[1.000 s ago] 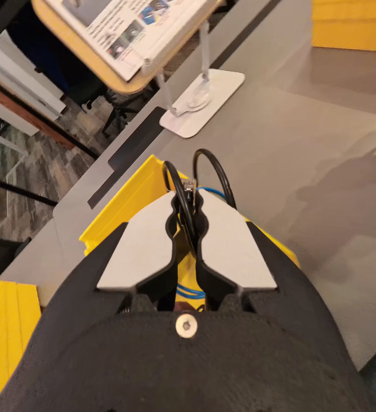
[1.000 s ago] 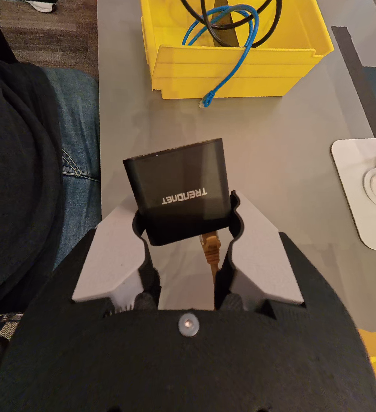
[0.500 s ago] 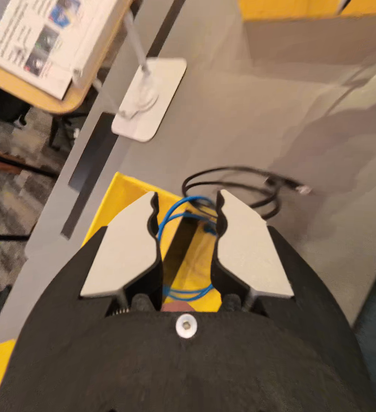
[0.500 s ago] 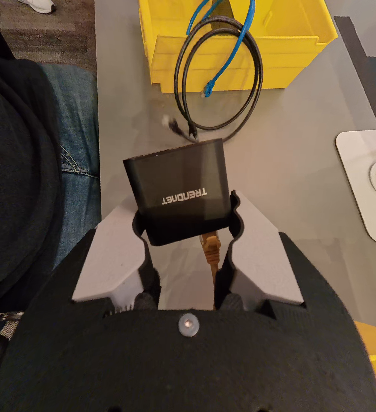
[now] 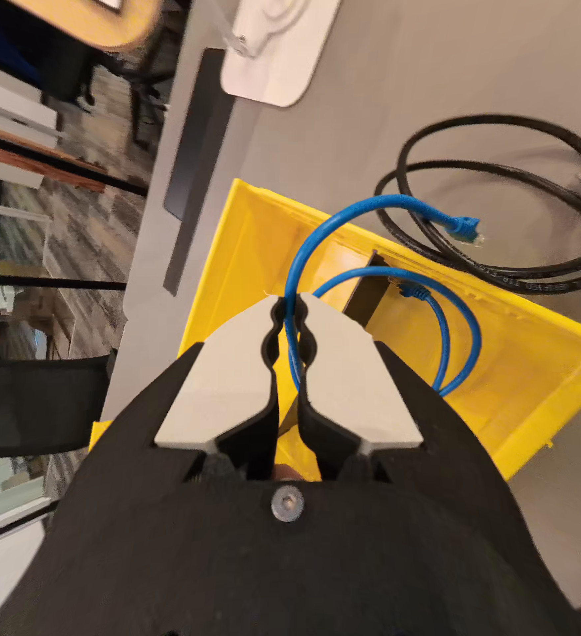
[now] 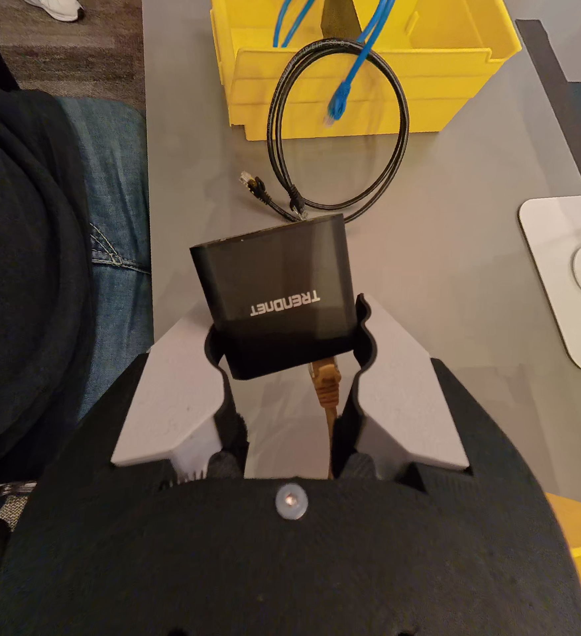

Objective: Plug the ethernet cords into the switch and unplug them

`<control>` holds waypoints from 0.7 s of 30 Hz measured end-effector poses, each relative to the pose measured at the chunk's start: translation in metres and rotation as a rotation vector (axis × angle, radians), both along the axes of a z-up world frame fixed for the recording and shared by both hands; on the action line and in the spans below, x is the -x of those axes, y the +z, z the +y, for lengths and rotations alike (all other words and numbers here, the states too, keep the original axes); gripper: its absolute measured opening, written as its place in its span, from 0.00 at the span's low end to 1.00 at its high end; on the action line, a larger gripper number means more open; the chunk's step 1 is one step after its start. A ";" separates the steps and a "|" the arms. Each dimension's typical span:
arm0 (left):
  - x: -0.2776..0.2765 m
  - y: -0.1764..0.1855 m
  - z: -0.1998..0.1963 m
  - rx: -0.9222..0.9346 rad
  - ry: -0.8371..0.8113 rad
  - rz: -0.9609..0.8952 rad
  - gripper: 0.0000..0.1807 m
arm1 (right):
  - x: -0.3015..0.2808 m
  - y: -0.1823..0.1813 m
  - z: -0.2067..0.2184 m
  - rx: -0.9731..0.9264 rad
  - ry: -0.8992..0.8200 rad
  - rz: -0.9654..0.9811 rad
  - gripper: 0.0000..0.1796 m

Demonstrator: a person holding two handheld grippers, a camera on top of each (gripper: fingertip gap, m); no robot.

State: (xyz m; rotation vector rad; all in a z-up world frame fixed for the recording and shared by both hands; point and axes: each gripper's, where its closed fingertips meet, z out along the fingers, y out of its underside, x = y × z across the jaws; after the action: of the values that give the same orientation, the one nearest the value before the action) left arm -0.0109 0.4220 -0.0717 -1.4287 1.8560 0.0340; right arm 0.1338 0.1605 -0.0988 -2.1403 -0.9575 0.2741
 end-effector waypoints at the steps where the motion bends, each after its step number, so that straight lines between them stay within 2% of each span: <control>1: 0.004 0.008 -0.001 0.014 0.016 -0.037 0.03 | 0.000 0.000 0.001 -0.002 0.000 0.002 0.42; 9: 0.038 0.066 0.006 0.162 0.171 -0.376 0.03 | 0.004 -0.001 0.005 -0.009 0.003 0.011 0.42; 12: 0.050 0.067 0.014 0.110 0.220 -0.362 0.03 | 0.004 -0.002 0.004 -0.008 0.001 0.012 0.42; 14: 0.050 0.061 0.007 0.150 0.224 -0.366 0.03 | 0.004 -0.001 0.003 -0.011 -0.002 0.015 0.42; 19: 0.064 0.051 0.001 0.073 0.290 -0.297 0.03 | 0.004 -0.001 0.001 -0.011 -0.005 0.020 0.42; 21: 0.072 0.043 0.002 0.110 0.319 -0.298 0.03 | 0.004 -0.002 0.000 -0.008 -0.003 0.018 0.42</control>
State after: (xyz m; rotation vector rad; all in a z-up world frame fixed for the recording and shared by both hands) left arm -0.0832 0.4244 -0.0292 -1.6932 1.3965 -0.1190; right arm 0.1303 0.1607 -0.1011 -2.1285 -0.9428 0.2874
